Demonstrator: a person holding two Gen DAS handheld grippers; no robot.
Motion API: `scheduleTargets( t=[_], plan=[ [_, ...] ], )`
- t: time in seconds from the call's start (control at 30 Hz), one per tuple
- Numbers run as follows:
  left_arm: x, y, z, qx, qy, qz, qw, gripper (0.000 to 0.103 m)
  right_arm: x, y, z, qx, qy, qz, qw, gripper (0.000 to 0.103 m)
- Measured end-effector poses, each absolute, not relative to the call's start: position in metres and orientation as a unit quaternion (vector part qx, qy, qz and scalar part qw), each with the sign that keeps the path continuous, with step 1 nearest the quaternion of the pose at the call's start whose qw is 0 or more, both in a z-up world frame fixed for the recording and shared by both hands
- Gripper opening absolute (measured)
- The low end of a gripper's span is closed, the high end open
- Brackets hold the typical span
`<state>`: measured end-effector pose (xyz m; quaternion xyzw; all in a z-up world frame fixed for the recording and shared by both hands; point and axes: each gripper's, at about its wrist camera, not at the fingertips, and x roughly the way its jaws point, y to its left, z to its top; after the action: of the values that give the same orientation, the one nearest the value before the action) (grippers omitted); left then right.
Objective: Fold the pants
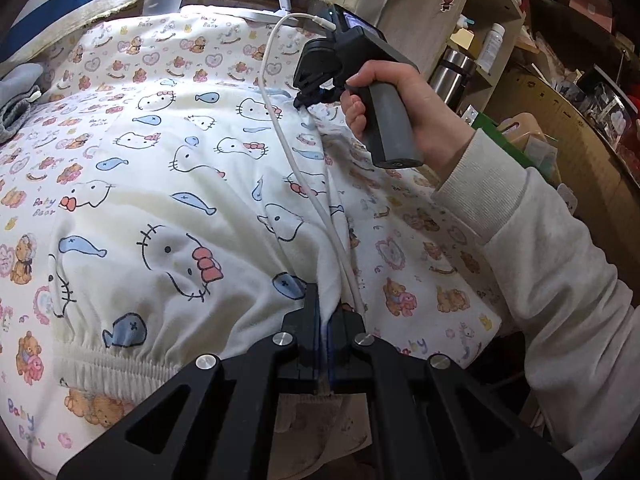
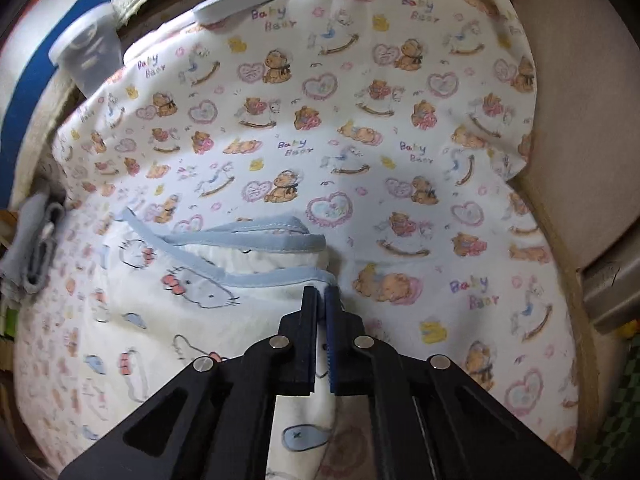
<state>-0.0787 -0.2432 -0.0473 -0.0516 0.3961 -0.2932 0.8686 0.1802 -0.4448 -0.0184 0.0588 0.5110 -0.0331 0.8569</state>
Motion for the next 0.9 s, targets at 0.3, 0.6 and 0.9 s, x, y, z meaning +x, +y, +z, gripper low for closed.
scheduleTargets(
  t=[0.3, 0.6, 0.9],
  plan=[
    [-0.075, -0.249, -0.042, -0.056, 0.383, -0.29, 0.875, 0.002, 0.188, -0.431, 0.037, 0.028, 0.411, -0.047, 0.91, 0.0],
    [-0.068, -0.257, -0.056, -0.048, 0.391, -0.273, 0.878, 0.002, 0.2, -0.439, -0.003, 0.021, 0.44, -0.088, 0.894, 0.0],
    [-0.066, -0.26, -0.058, -0.049, 0.395, -0.269, 0.877, 0.002, 0.202, -0.436, -0.011, 0.013, 0.439, -0.092, 0.894, 0.0]
  ],
)
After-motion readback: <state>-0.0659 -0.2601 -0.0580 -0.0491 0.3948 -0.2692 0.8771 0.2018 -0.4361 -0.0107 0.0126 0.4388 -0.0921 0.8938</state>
